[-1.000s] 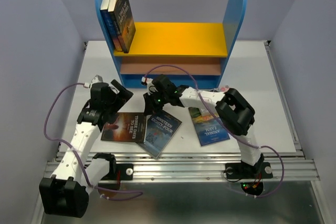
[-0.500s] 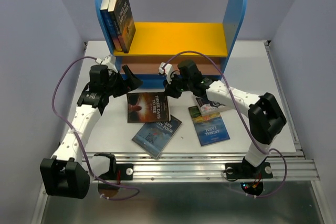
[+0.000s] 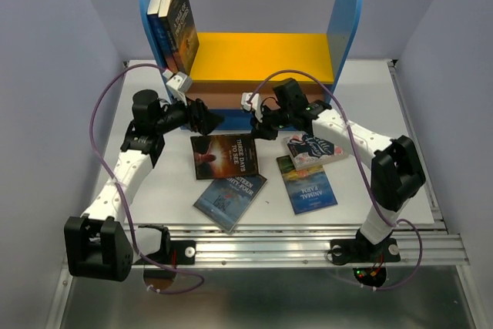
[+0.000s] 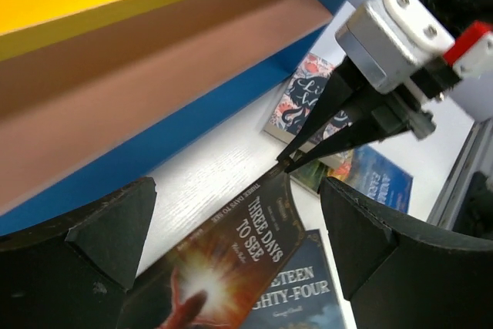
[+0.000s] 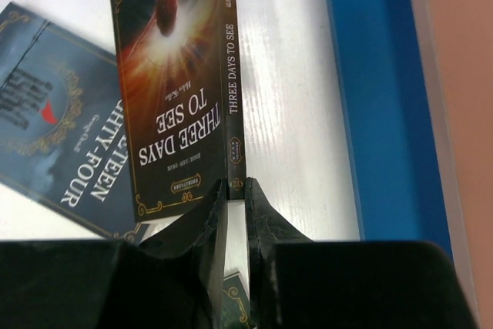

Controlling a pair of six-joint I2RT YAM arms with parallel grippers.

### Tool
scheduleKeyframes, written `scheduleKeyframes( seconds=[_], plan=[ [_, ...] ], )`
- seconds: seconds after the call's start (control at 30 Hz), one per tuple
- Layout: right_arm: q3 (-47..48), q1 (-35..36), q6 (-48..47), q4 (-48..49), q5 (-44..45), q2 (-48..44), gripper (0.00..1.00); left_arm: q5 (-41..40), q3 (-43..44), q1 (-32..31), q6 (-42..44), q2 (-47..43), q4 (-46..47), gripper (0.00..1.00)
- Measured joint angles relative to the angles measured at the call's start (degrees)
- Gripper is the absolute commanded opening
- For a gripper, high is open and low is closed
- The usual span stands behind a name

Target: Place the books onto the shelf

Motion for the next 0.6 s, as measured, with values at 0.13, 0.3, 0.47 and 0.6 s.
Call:
scheduleKeyframes(
  seconds=[0.13, 0.3, 0.47, 0.6],
  plan=[
    [1.29, -0.17, -4.2, -3.87, -2.21, -0.04, 0.01, 4.24, -4.7, 0.0, 5.6, -1.92, 4.66, 0.99],
    [1.75, -0.22, -8.94, -8.46, -2.97, -0.98, 0.01, 8.15, -9.09, -0.52, 10.73, -4.63, 7.5, 0.99],
    [3.67, -0.22, -13.14, -12.72, -3.91, -1.33, 0.01, 6.88, -10.14, -5.29, 13.14, -3.58, 8.81, 0.99],
    [3.69, -0.37, -15.65, -14.71, -4.79, -2.29, 0.01, 5.25, -9.68, -8.48, 14.93, 1.49, 7.08, 0.99]
  ],
)
